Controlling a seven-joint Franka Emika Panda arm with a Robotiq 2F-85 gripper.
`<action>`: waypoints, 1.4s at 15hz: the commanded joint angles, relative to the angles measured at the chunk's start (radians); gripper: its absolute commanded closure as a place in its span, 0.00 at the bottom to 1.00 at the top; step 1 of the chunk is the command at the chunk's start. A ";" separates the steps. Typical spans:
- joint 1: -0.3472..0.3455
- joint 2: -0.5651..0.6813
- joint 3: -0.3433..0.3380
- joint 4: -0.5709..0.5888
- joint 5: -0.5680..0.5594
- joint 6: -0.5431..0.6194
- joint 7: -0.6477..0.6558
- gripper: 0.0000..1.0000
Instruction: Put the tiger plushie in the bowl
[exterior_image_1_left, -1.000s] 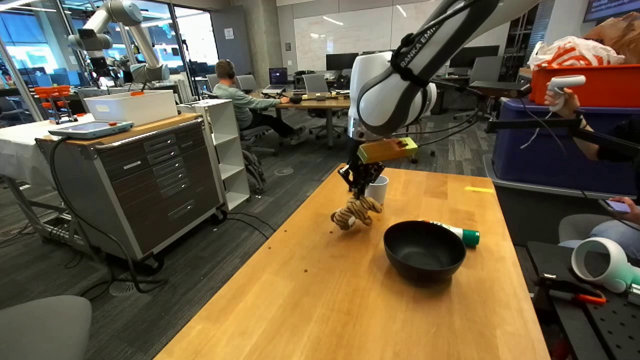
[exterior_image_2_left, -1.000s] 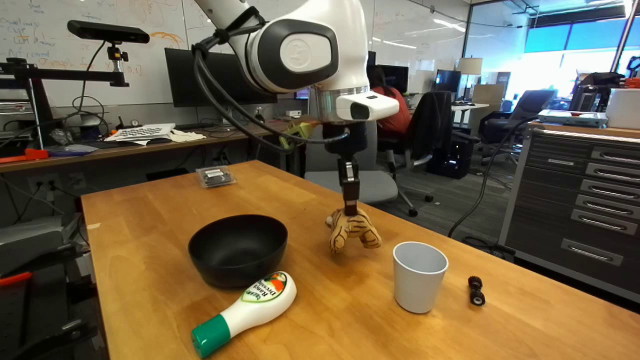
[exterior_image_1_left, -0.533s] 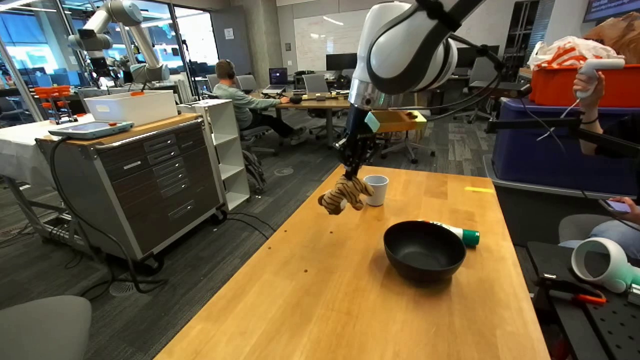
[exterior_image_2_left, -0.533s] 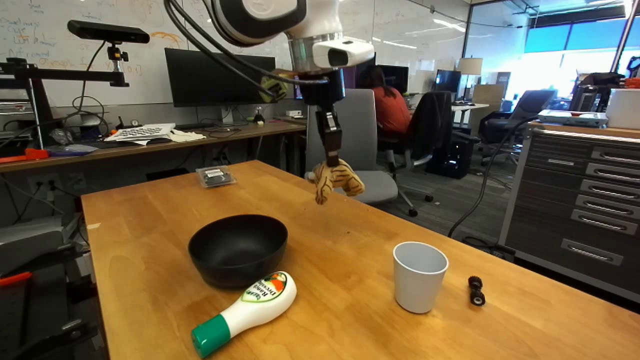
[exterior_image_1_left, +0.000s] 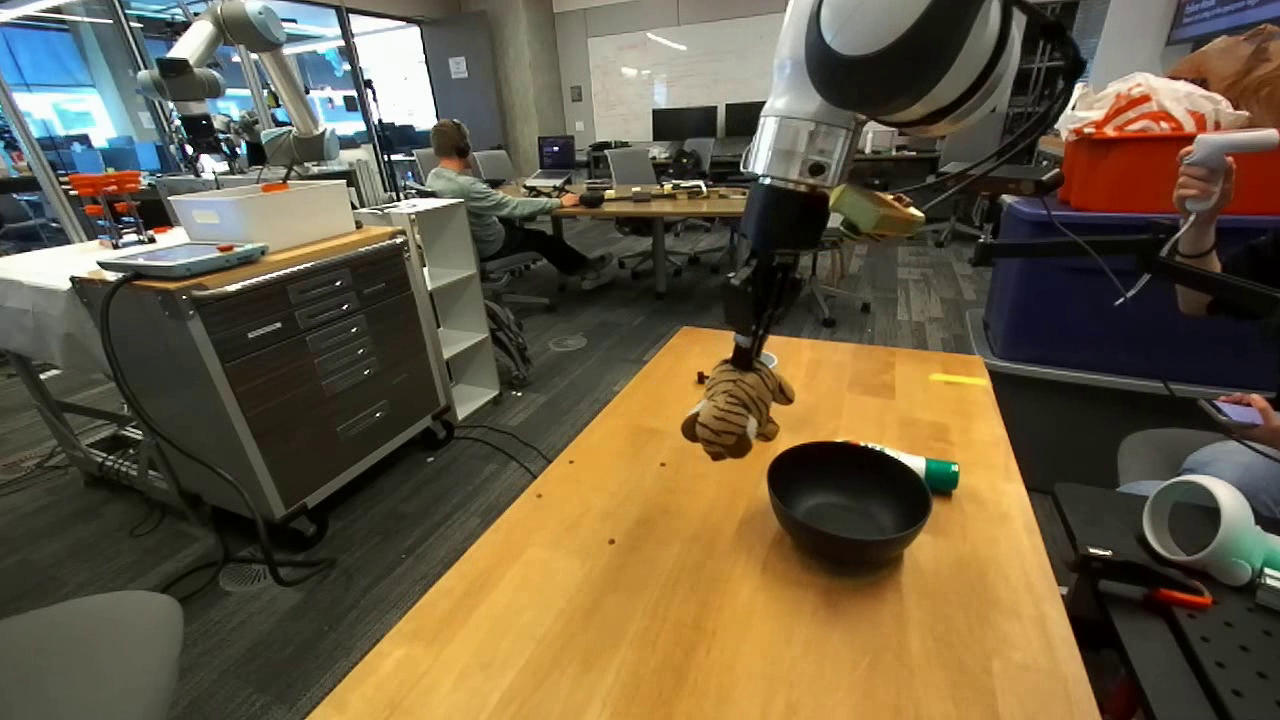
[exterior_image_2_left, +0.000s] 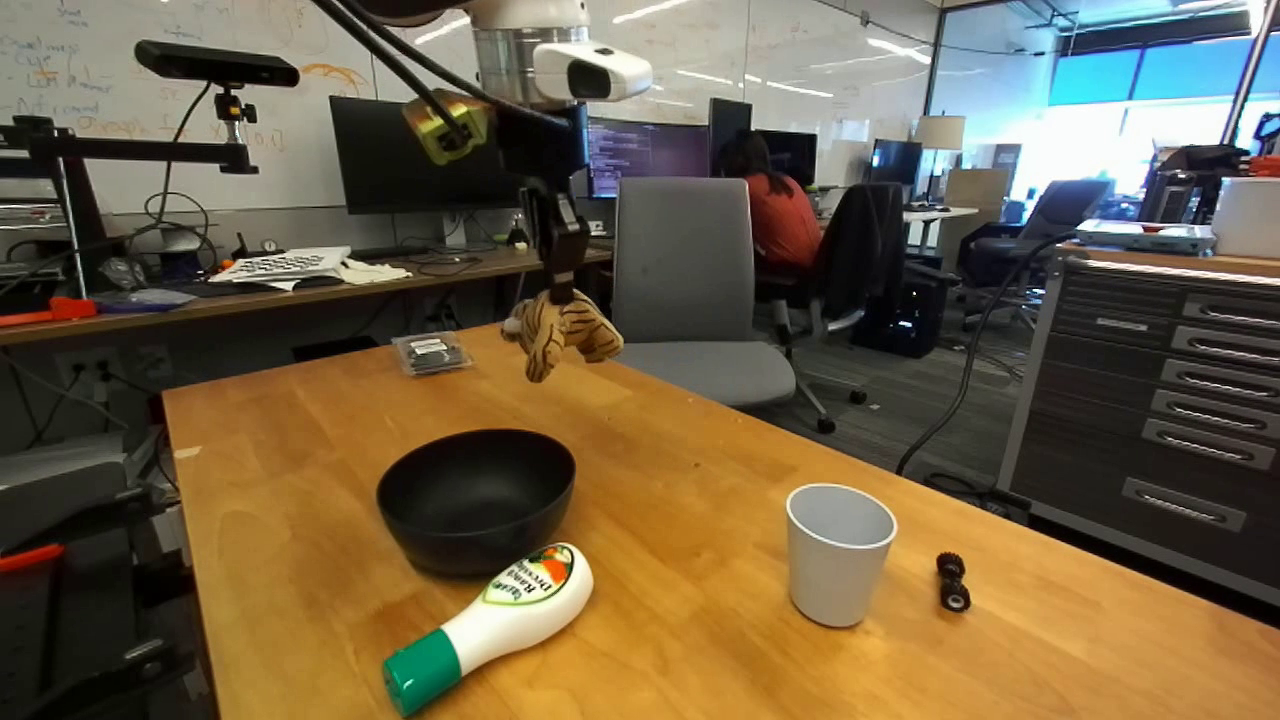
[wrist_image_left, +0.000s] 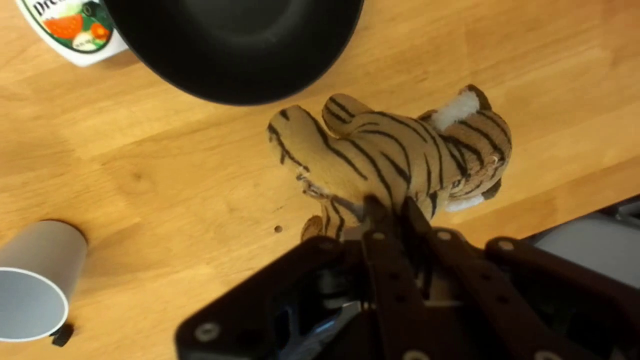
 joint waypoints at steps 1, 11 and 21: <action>0.002 -0.088 -0.015 -0.084 0.013 -0.071 -0.110 0.89; -0.007 -0.034 -0.061 -0.146 -0.103 -0.123 -0.122 0.89; -0.019 0.084 -0.079 -0.123 -0.159 -0.091 -0.089 0.86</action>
